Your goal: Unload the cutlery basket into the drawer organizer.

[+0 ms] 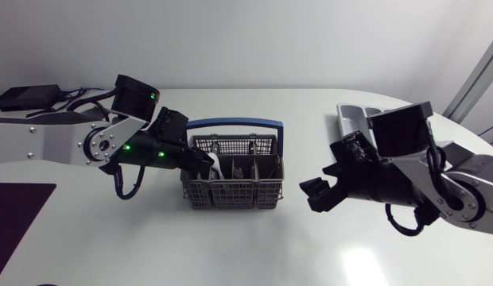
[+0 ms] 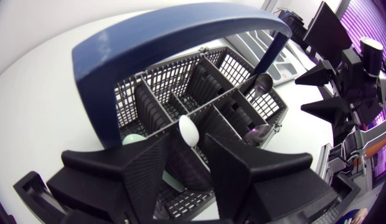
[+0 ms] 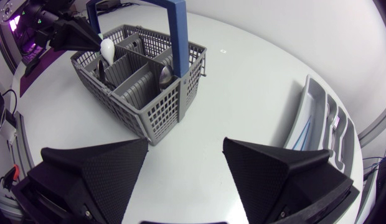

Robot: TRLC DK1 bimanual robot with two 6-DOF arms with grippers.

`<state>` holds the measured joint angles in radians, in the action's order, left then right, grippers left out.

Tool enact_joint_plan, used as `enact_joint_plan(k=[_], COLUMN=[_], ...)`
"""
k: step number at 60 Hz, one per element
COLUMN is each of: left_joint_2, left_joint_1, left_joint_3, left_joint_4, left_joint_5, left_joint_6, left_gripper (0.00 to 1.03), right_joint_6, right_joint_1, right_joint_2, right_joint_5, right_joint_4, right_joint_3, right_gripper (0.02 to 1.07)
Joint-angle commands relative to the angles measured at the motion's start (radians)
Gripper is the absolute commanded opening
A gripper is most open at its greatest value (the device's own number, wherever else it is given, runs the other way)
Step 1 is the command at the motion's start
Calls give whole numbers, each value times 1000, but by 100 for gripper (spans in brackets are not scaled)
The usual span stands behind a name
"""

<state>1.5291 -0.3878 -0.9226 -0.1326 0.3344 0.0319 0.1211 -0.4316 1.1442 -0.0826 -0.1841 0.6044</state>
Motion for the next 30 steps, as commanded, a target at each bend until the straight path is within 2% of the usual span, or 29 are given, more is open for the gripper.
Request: enact_joint_plan(k=[1, 10, 15, 30], left_joint_2=[28, 48, 51, 88], left_joint_1=[-10, -26, -29, -40], left_joint_3=[-22, -30, -27, -44], left_joint_4=[16, 28, 51, 76], left_joint_5=[3, 3, 3, 3], left_joint_6=[-32, -40, -52, -63], left_gripper=[42, 41, 34, 24], right_joint_6=[9, 12, 12, 14], right_joint_1=[4, 4, 4, 4], right_joint_2=[-3, -3, -3, 2], right_joint_5=[-5, -5, -5, -5], right_joint_4=[5, 8, 8, 11], right_joint_3=[-31, -31, -31, -32], right_gripper=[89, 89, 89, 90])
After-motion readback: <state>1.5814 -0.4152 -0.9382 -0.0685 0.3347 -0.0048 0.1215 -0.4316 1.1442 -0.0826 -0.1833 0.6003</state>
